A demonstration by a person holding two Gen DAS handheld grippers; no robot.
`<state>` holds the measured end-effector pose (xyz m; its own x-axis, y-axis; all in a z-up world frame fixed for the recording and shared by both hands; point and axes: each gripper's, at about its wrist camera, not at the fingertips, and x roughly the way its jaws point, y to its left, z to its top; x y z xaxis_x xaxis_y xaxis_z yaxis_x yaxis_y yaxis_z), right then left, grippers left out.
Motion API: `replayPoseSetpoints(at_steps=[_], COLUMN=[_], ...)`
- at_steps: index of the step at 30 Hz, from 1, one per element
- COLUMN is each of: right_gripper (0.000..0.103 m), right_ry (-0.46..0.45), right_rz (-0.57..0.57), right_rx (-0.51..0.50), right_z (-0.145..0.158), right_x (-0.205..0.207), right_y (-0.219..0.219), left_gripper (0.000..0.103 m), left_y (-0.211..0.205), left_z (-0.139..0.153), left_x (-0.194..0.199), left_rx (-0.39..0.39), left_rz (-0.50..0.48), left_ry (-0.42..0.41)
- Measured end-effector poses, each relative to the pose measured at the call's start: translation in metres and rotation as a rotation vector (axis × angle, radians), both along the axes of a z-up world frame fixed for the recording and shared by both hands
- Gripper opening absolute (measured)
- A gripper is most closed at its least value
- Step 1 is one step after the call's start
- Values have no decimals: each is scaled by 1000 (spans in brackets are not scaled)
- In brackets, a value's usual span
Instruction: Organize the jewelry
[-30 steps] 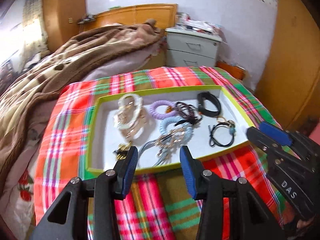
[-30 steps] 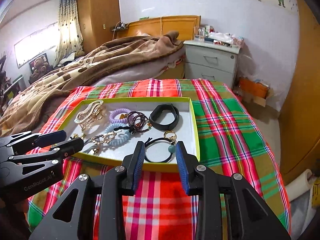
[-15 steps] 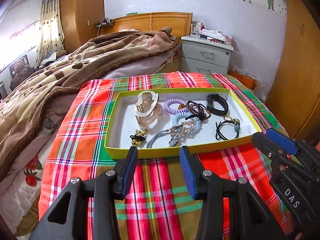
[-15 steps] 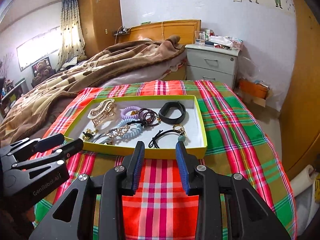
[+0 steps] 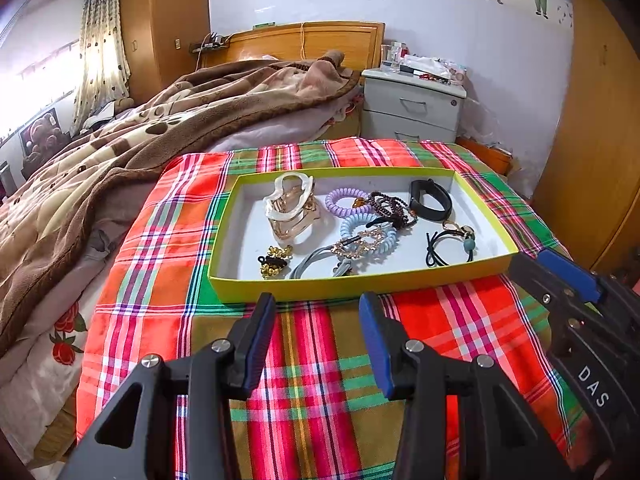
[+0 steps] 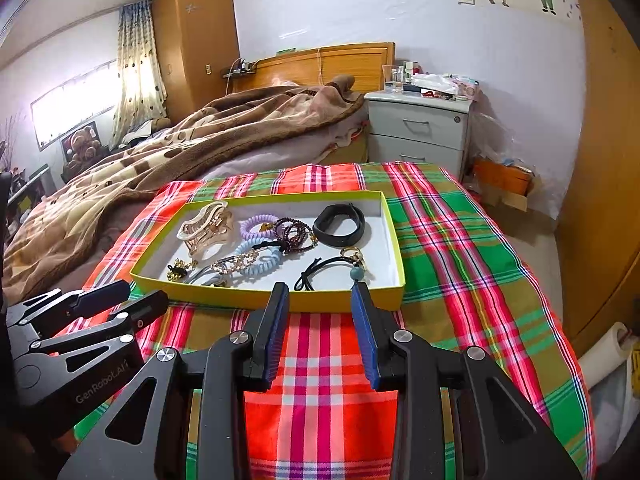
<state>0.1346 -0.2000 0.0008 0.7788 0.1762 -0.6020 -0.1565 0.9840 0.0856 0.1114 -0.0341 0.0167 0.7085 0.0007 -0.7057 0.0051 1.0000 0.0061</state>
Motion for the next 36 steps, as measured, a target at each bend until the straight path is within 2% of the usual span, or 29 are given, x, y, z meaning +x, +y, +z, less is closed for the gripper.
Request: replayPoseSetpoints(at_steps=[36], right_gripper=[33], right_ry=[-1], right_rz=[3], right_rx=[1], right_z=[-2], right_x=[-7], right_y=[4], left_gripper=[45], left_y=[17], left_z=[0], left_x=[-6], left_rx=[-33], left_rz=[45], left_ry=[-1])
